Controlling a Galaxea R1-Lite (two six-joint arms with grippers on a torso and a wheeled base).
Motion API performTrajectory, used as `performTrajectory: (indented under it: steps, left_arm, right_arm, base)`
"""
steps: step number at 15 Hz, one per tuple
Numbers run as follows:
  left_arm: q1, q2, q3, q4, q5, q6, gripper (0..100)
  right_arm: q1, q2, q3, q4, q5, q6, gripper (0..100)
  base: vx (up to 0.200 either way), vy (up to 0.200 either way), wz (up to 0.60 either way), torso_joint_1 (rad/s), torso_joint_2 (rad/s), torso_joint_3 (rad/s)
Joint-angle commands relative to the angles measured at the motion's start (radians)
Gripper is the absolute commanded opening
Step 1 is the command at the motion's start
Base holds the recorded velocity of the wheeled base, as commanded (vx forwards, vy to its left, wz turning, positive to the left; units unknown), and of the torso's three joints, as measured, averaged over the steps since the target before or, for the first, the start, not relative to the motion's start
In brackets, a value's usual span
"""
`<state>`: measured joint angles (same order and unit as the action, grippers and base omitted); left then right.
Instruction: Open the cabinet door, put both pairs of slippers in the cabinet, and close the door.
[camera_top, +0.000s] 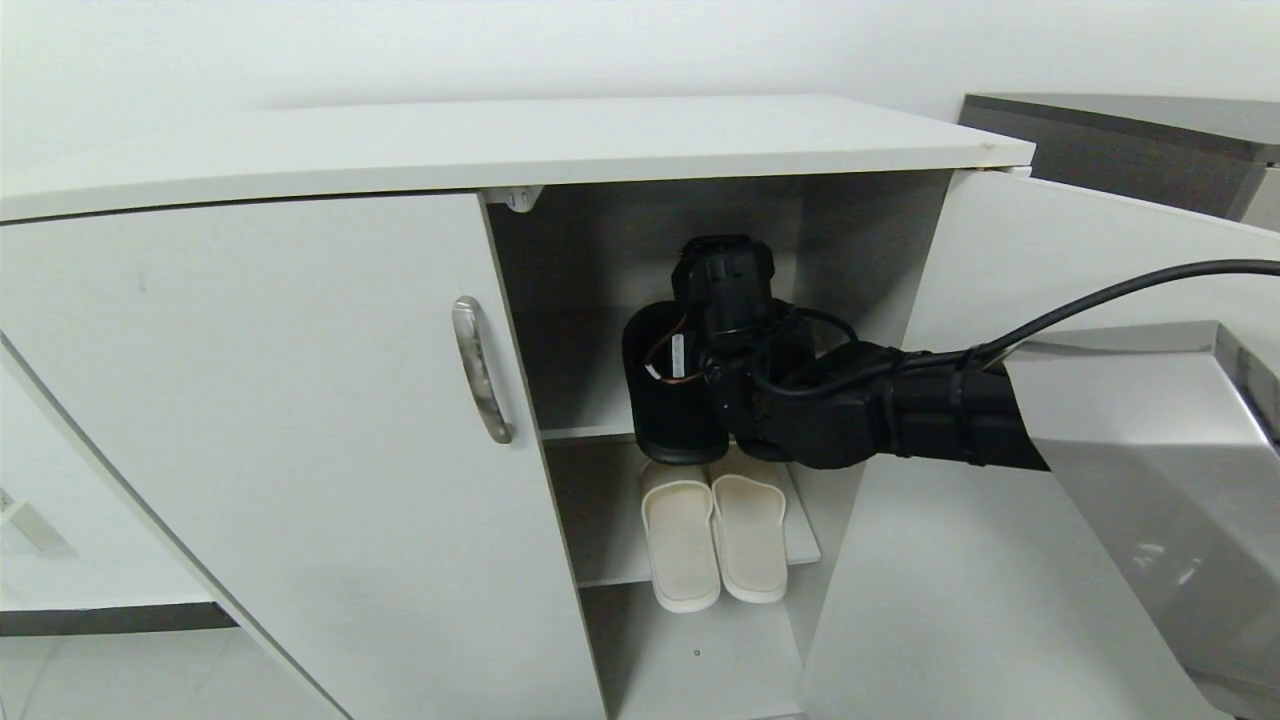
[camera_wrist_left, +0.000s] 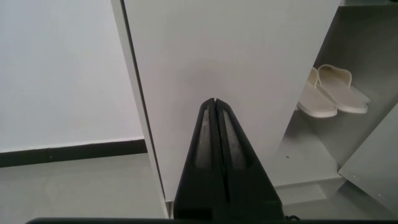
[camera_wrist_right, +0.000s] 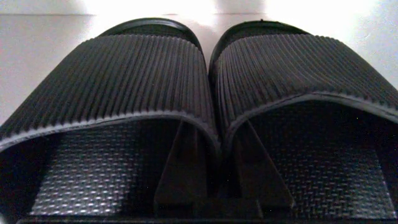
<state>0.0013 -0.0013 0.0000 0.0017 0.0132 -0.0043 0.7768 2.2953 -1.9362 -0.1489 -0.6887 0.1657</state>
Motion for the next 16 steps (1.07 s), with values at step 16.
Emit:
performTrajectory:
  steps: [16]
  left_arm:
    - [0.0,0.001,0.0,0.0,0.001,0.003,0]
  right_arm:
    - [0.145,-0.364,0.502,-0.12,-0.066,0.006,100]
  base:
    - [0.0,0.0,0.0,0.0,0.0,0.0]
